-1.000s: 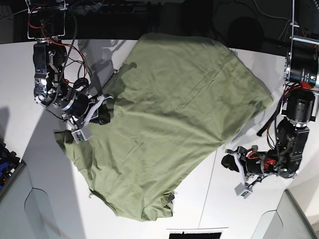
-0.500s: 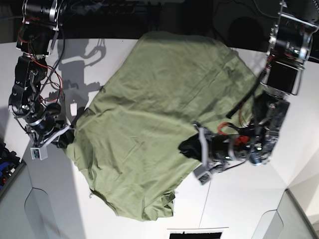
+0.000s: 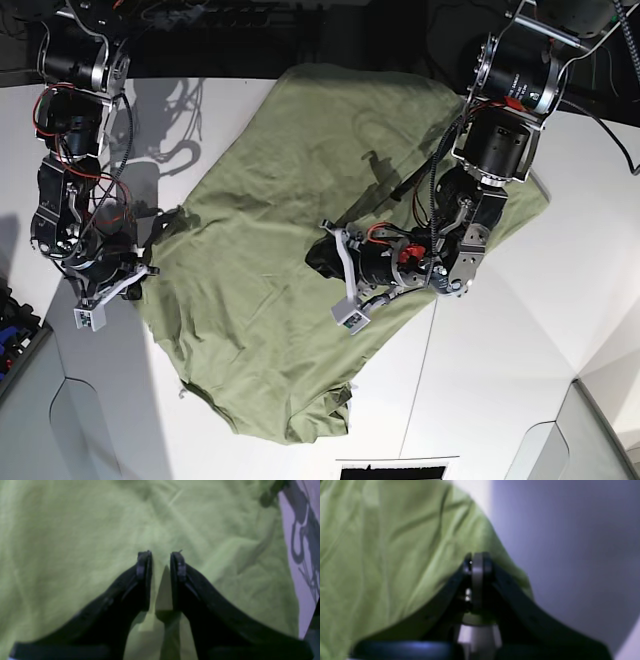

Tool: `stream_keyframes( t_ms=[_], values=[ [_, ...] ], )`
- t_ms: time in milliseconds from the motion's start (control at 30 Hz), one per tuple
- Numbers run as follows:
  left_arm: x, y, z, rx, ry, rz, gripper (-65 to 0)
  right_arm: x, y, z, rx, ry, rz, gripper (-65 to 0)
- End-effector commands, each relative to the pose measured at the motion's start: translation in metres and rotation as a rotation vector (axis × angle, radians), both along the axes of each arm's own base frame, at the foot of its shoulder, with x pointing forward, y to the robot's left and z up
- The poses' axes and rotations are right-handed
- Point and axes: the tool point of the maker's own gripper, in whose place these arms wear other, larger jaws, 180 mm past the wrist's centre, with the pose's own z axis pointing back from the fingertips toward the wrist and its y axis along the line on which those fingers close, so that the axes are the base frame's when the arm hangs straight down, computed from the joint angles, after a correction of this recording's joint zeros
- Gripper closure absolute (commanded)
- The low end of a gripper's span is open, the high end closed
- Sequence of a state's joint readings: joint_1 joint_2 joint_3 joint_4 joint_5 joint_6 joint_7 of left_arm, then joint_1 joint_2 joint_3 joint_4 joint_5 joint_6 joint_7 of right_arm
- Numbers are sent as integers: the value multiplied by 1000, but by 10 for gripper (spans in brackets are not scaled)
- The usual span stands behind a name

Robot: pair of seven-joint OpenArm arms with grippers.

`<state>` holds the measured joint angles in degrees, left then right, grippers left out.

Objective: Layout the t-shirt on the table in an organized manner, then fold the t-shirt properly
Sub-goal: 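Grasp the shirt body with the left gripper and pull it flat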

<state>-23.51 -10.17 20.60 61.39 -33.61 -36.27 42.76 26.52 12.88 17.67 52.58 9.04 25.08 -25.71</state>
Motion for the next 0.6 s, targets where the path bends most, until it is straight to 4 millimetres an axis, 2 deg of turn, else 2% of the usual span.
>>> stream_keyframes(
  t_ms=[0, 167, 367, 433, 567],
  values=[
    [13, 1, 15, -16, -49, 4, -160, 13, -8, 19, -8, -58, -9, 0],
    [7, 27, -4, 88, -42, 5, -160, -9, -14, -3, -19, -3, -13, 0],
    [7, 59, -9, 130, -35, 33, -160, -36, -50, -16, -42, 49, -48, 0],
    [7, 63, -8, 125, -35, 41, -160, -44, -58, -17, -23, 55, -60, 0],
    [8, 63, -7, 121, -36, 43, -160, -57, -61, -19, -18, 57, -31, 0]
  ],
)
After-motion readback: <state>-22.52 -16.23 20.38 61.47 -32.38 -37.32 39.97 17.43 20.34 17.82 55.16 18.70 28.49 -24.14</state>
